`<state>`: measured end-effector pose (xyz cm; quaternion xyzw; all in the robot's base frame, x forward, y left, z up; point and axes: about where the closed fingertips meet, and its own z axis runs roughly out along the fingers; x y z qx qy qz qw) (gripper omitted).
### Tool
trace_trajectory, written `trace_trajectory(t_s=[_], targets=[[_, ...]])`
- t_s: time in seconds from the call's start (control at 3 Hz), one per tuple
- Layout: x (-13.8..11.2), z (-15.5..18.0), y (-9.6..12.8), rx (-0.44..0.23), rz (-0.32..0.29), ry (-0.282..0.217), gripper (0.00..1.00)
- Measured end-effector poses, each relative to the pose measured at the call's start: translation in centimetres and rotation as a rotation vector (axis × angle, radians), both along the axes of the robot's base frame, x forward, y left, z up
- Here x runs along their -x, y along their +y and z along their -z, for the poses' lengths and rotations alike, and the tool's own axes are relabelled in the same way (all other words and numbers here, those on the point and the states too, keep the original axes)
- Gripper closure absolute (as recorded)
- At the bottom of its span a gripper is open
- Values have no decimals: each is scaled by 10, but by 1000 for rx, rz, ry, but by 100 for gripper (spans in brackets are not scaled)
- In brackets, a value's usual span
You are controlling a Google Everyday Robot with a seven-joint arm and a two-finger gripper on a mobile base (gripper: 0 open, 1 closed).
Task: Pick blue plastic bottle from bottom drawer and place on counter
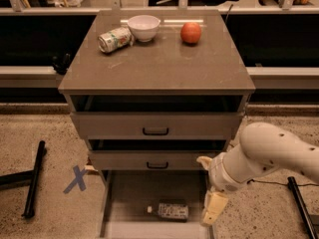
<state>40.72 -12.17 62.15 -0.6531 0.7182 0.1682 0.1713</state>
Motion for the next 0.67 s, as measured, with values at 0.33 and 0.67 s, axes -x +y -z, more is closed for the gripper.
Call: trace_trajectory(t_s=[0.33,0.67], targets=[[13,52,9,-20,-20,52,0],[13,52,9,-20,-20,52,0]])
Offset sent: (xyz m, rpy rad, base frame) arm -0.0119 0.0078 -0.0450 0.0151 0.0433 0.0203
